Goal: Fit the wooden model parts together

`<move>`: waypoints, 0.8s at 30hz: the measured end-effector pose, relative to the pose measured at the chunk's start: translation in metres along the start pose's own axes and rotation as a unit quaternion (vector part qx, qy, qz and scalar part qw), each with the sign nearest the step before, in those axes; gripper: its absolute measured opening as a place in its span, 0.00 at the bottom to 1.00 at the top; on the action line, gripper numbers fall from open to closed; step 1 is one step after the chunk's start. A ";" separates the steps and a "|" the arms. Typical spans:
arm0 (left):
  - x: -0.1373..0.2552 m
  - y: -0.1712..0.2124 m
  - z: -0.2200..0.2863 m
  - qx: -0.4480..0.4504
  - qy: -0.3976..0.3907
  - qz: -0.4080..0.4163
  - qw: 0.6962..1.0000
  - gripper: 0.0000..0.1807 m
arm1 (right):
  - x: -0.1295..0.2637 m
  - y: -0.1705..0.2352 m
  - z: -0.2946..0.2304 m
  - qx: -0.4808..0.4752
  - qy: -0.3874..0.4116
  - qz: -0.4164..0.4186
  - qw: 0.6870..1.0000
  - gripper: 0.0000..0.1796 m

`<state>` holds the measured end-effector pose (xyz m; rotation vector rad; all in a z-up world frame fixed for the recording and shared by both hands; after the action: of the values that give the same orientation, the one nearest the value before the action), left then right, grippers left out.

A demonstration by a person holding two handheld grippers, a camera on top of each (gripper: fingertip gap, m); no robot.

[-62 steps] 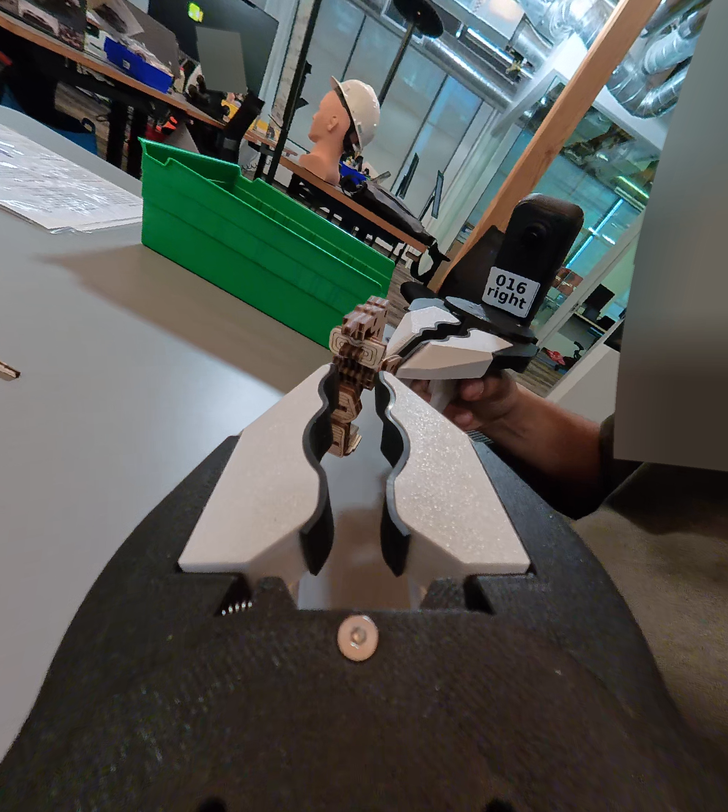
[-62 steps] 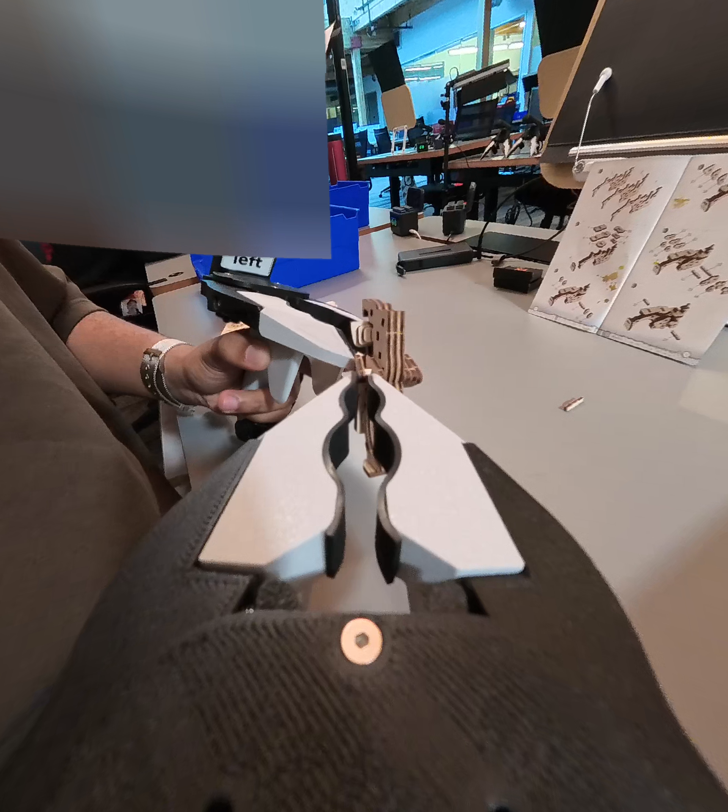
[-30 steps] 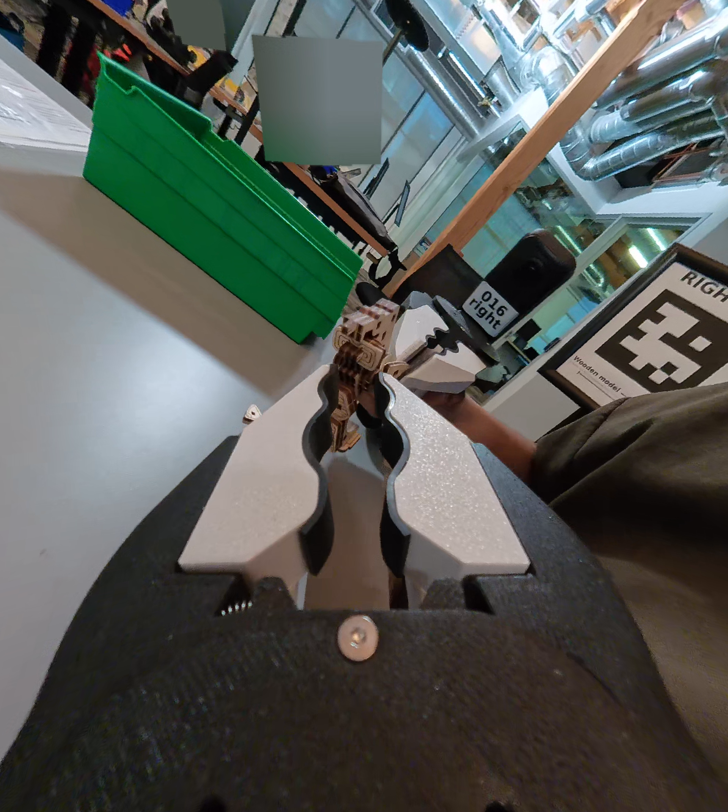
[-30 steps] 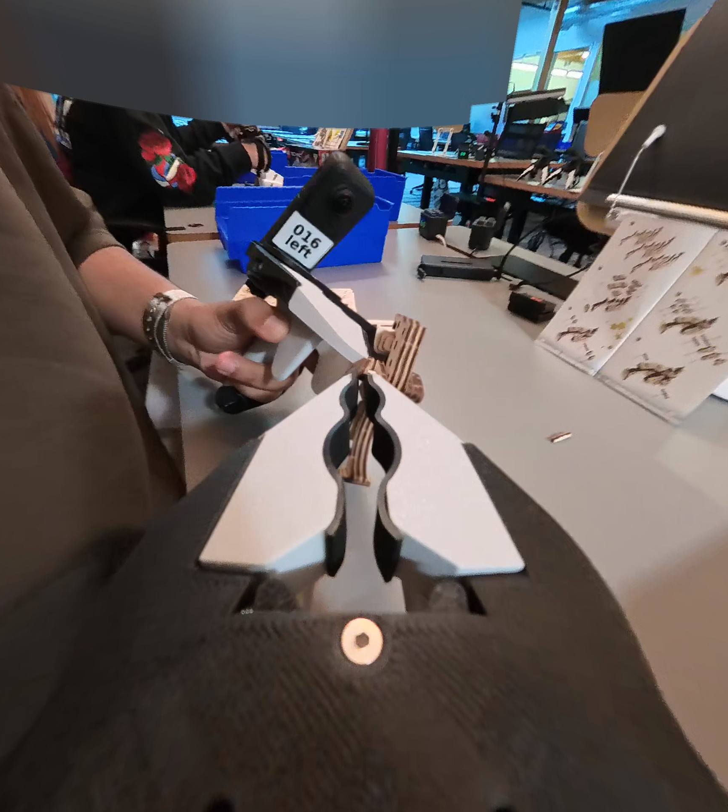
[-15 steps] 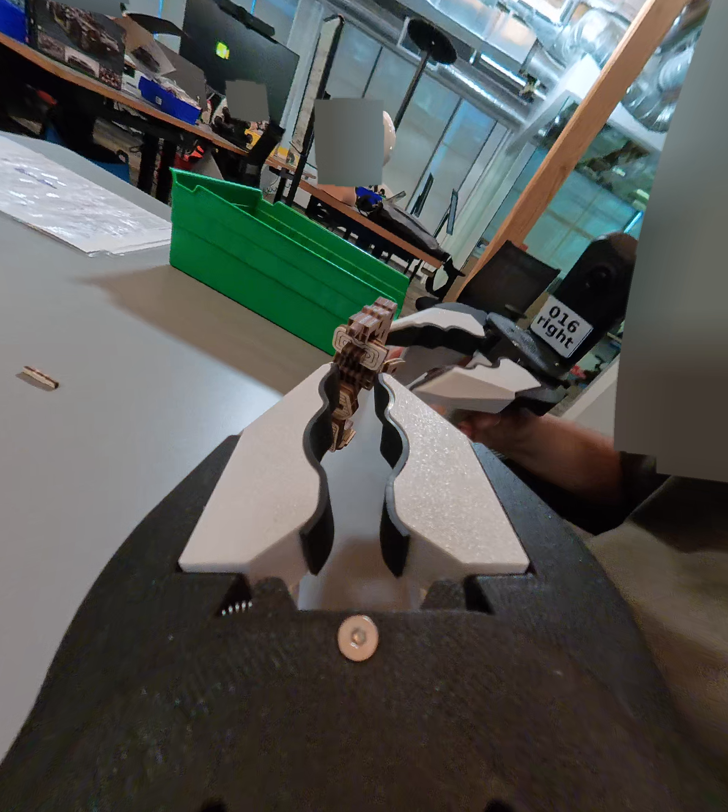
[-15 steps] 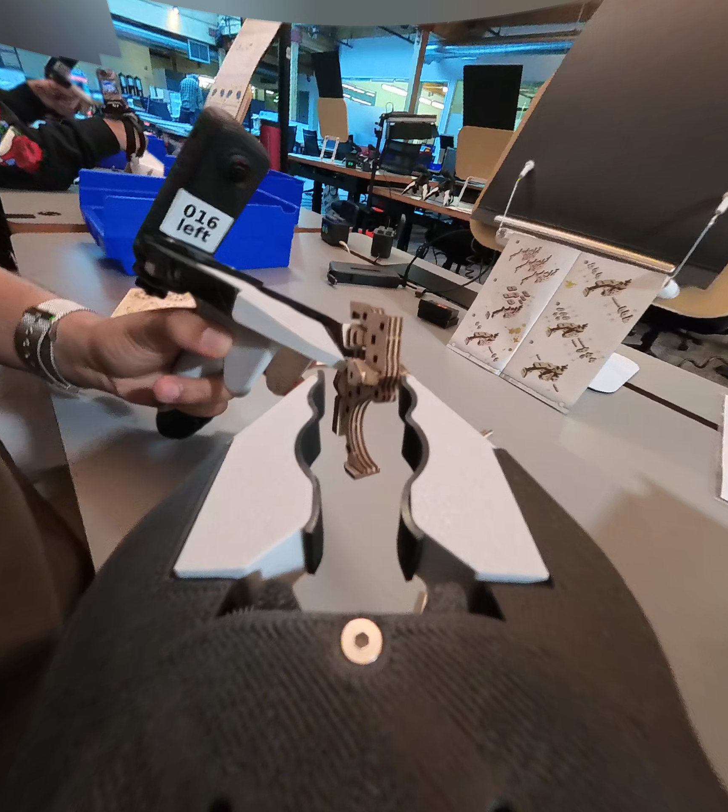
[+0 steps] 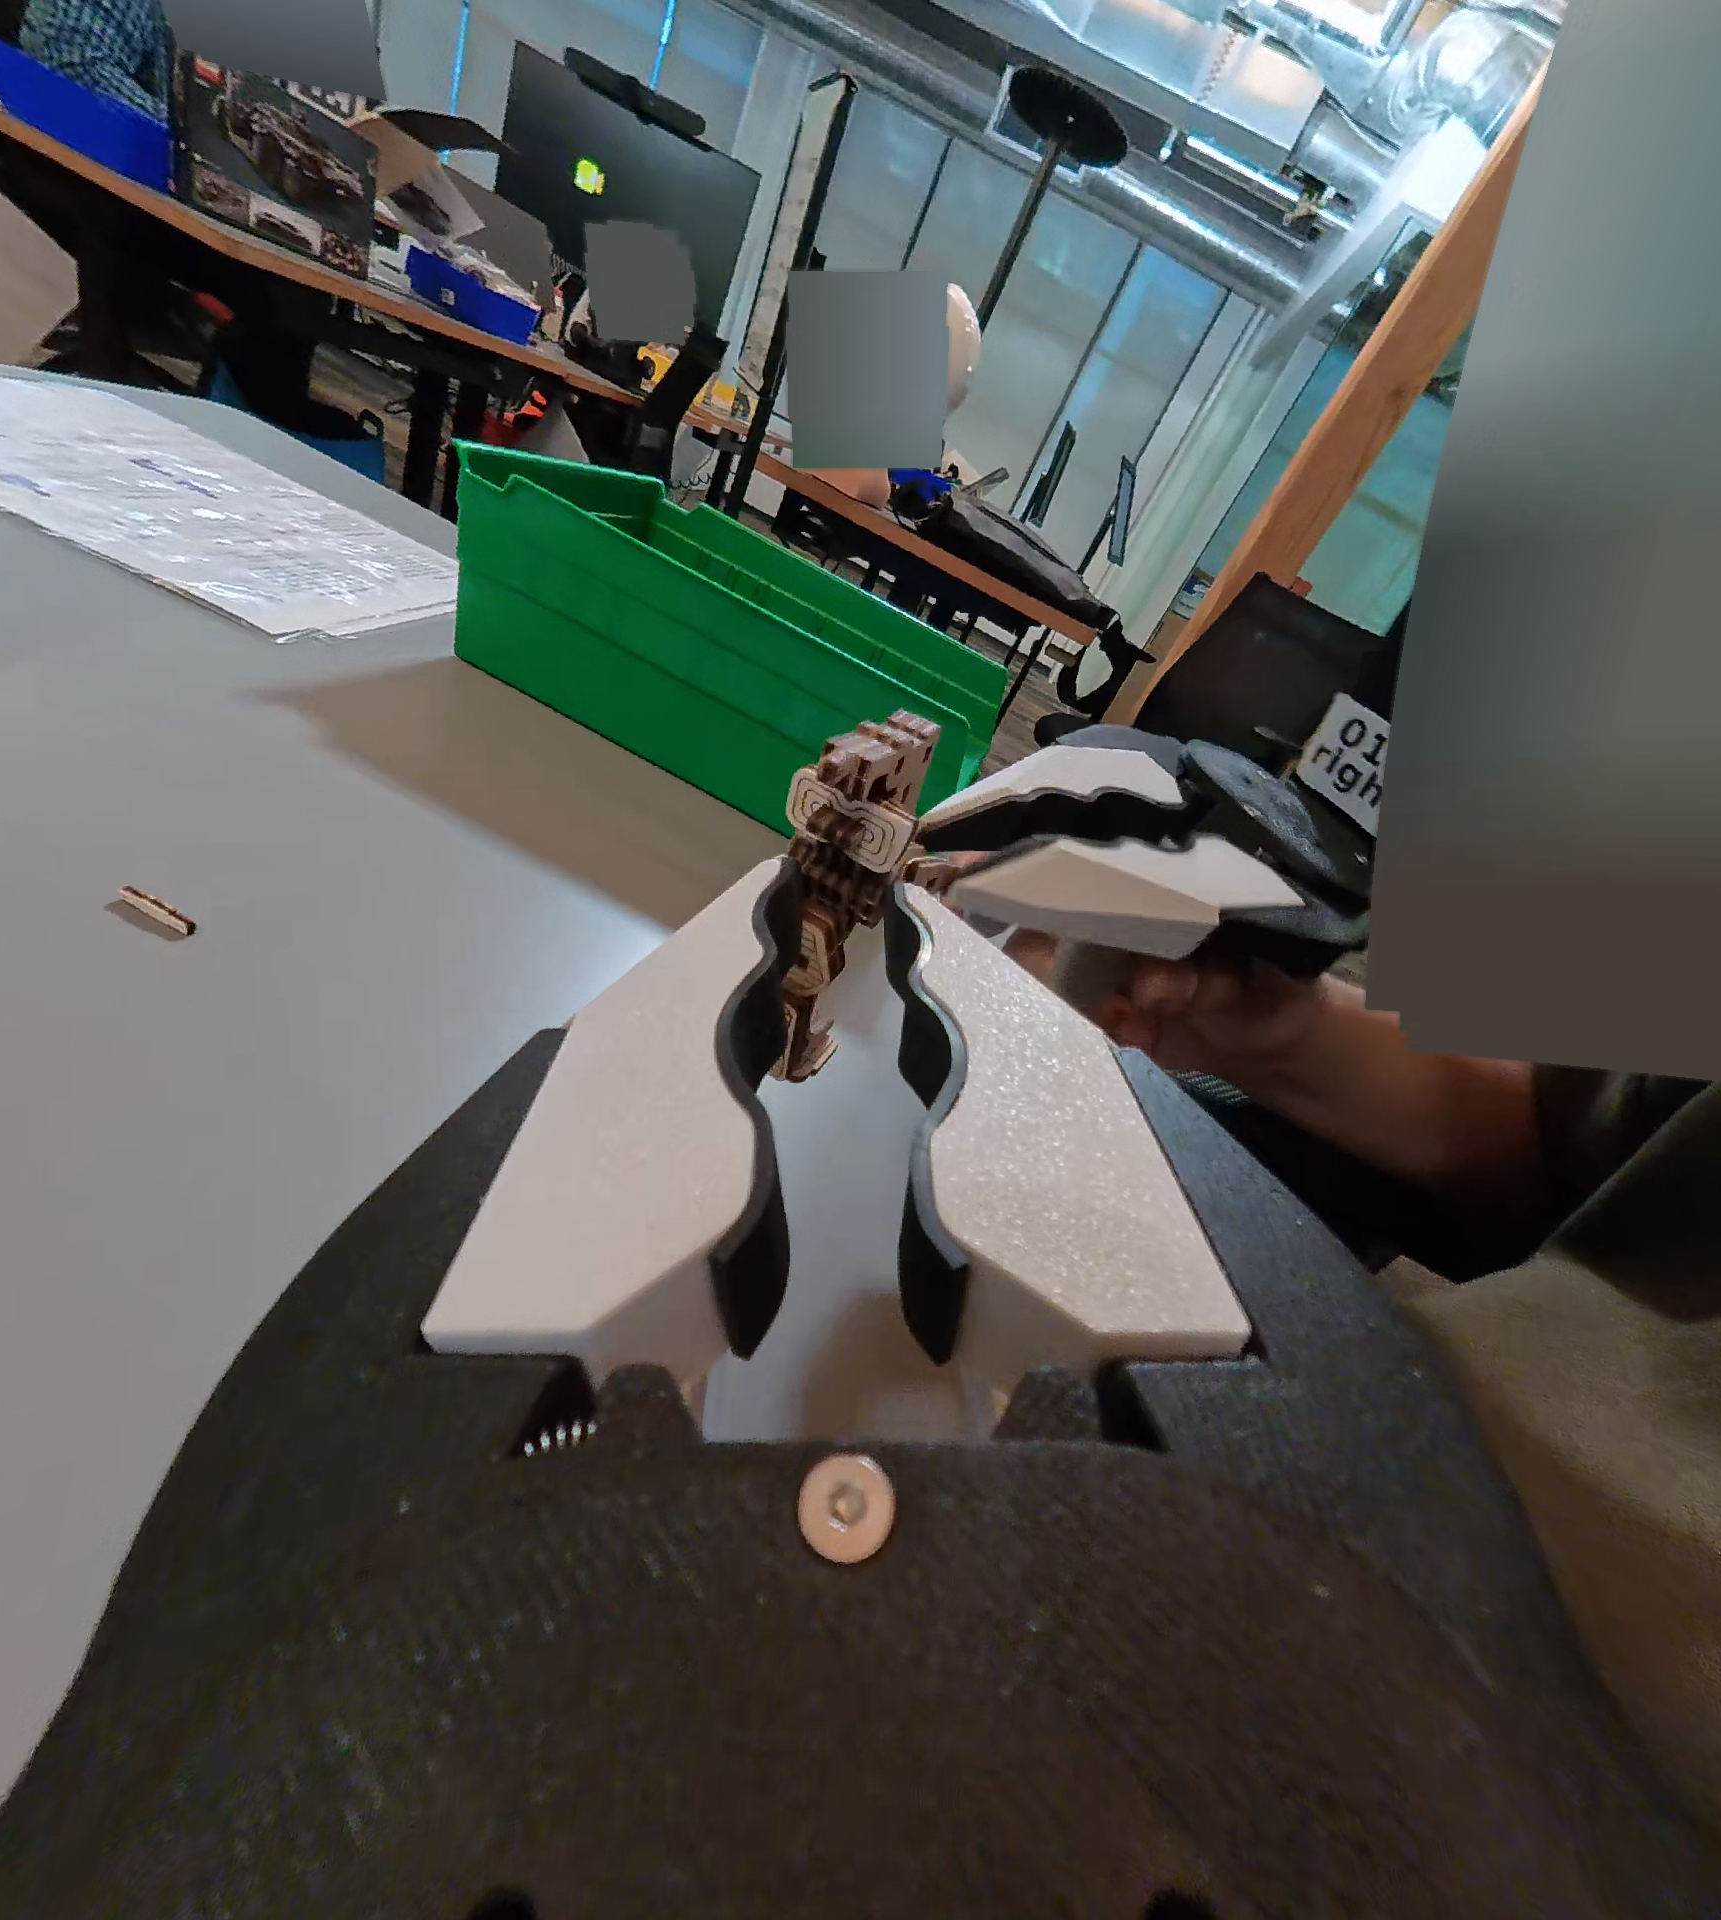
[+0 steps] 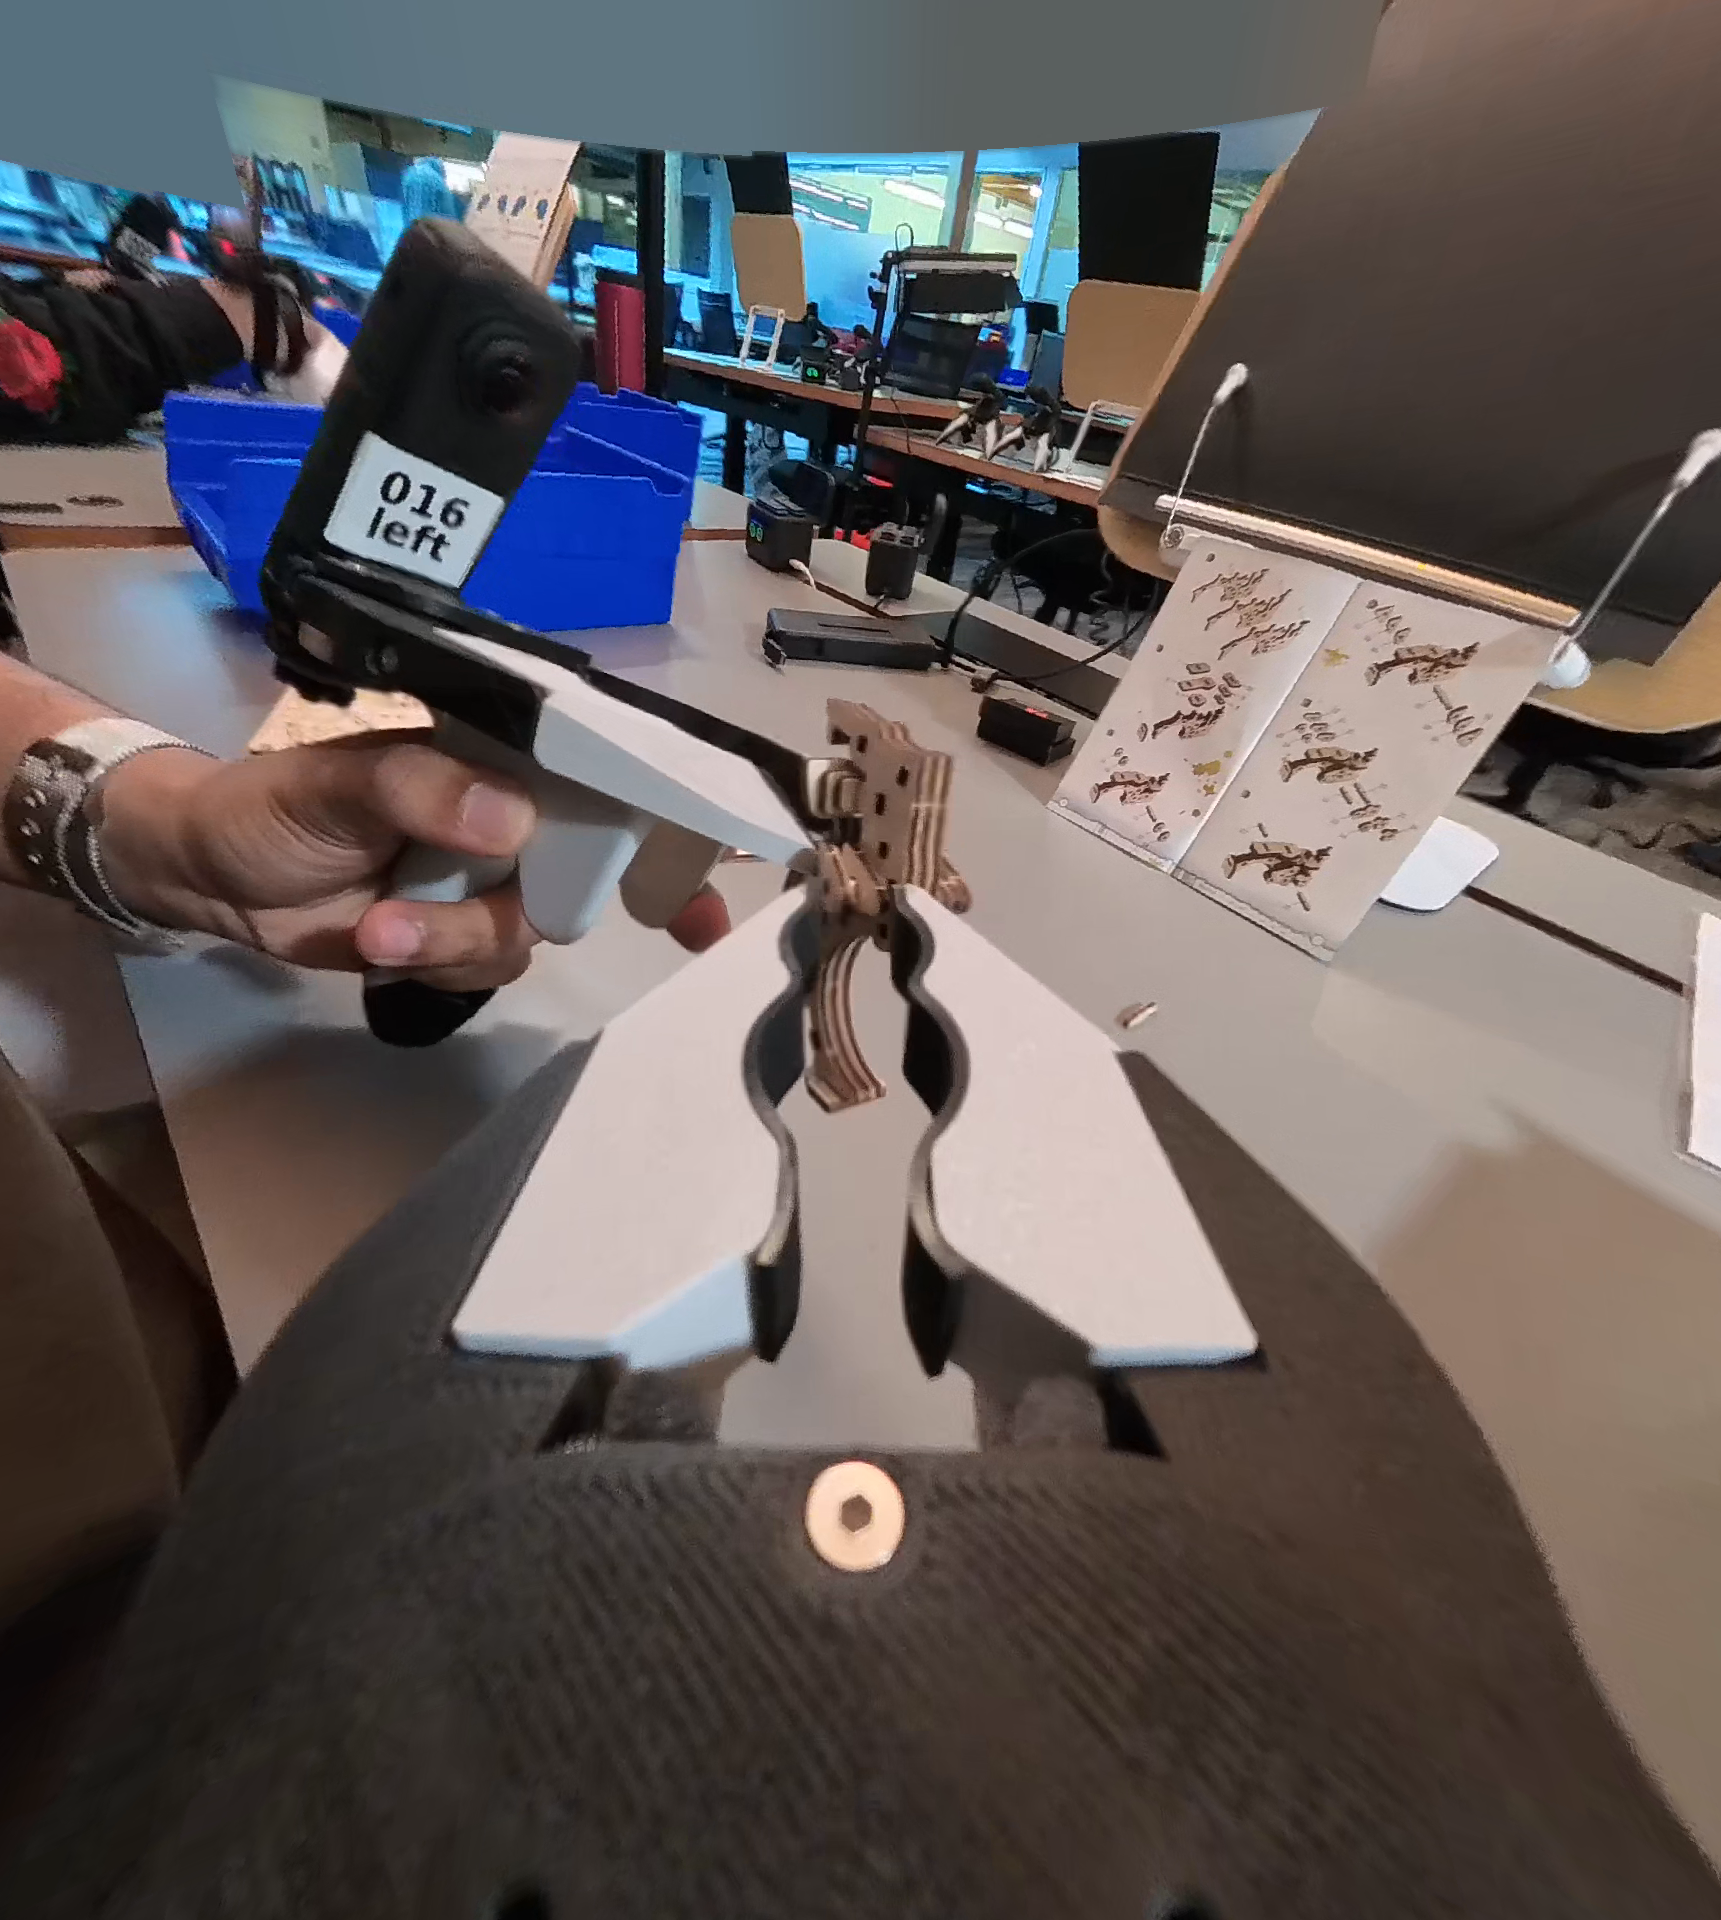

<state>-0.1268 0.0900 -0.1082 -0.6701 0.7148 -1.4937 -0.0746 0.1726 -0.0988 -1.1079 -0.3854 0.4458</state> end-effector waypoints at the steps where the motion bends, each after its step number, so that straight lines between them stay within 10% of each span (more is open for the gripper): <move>1: 0.000 0.001 0.001 -0.004 0.002 -0.002 1.000 0.07 | 0.002 0.000 0.001 -0.015 -0.008 0.007 1.000 0.05; 24: -0.004 0.009 0.006 -0.018 0.020 -0.028 0.999 0.07 | 0.012 0.001 0.003 -0.060 -0.080 0.051 0.994 0.05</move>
<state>-0.1162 0.0936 -0.1111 -0.6944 0.7596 -1.5530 -0.0667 0.1817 -0.0978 -1.2159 -0.5029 0.6101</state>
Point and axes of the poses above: each gripper's, where its closed fingertips meet, x back along the fingers, y out of its underside, z = x × y across the jaws, the point moved 5 cm from there along x, back along the fingers, and after that the axes turned 15 degrees about x, right-handed, at the moved point
